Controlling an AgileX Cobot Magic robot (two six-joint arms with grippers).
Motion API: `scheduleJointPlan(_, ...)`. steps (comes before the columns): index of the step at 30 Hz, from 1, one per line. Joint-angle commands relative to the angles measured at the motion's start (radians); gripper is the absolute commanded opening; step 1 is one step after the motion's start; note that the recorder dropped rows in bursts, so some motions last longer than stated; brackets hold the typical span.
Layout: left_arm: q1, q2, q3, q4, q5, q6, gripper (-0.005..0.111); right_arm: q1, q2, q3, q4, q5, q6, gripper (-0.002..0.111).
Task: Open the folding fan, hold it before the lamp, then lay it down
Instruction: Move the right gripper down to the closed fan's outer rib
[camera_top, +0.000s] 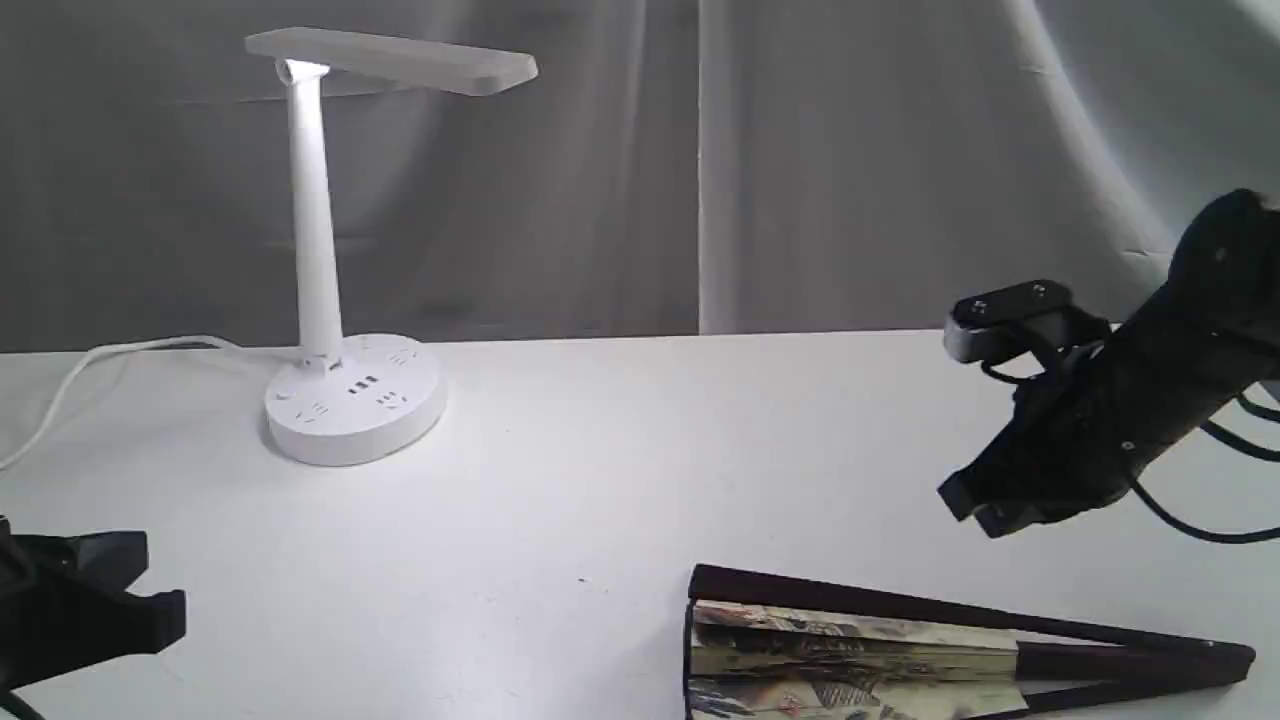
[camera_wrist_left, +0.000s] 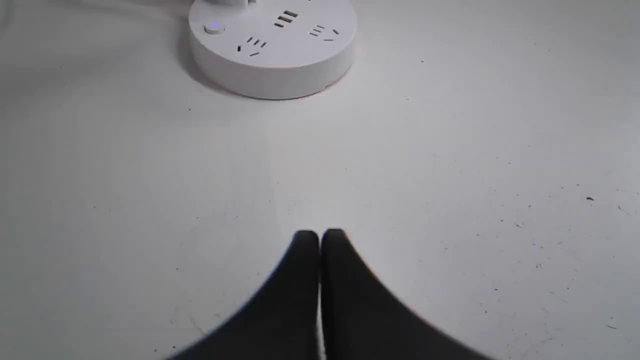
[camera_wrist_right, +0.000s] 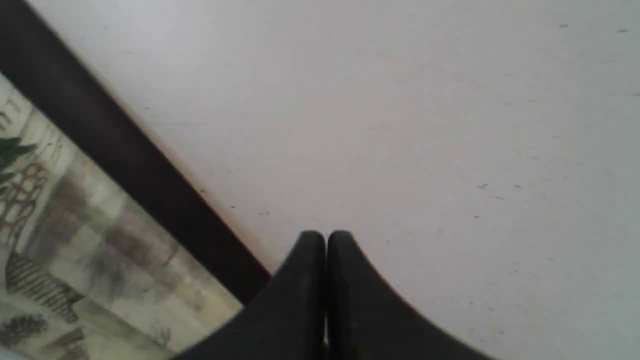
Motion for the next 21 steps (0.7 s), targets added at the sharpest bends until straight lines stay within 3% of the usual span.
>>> scheduleJointPlan(1,0.002,0.003,-0.006,0.003,-0.009,-0.014,0.000,0.002,0.051,-0.032,0.063,0.094,-0.129,0.000)
scheduleJointPlan(9,0.002,0.003,-0.006,0.003,-0.009,-0.029,0.000,0.003,0.085,-0.032,0.138,0.122,-0.228,0.003)
scheduleJointPlan(17,0.002,0.003,-0.006,0.003,-0.009,-0.032,0.000,0.005,0.085,-0.037,0.196,0.156,-0.228,0.037)
scheduleJointPlan(21,0.002,0.003,-0.006,0.003,-0.005,-0.032,0.000,0.005,0.089,-0.037,0.196,0.163,-0.228,0.049)
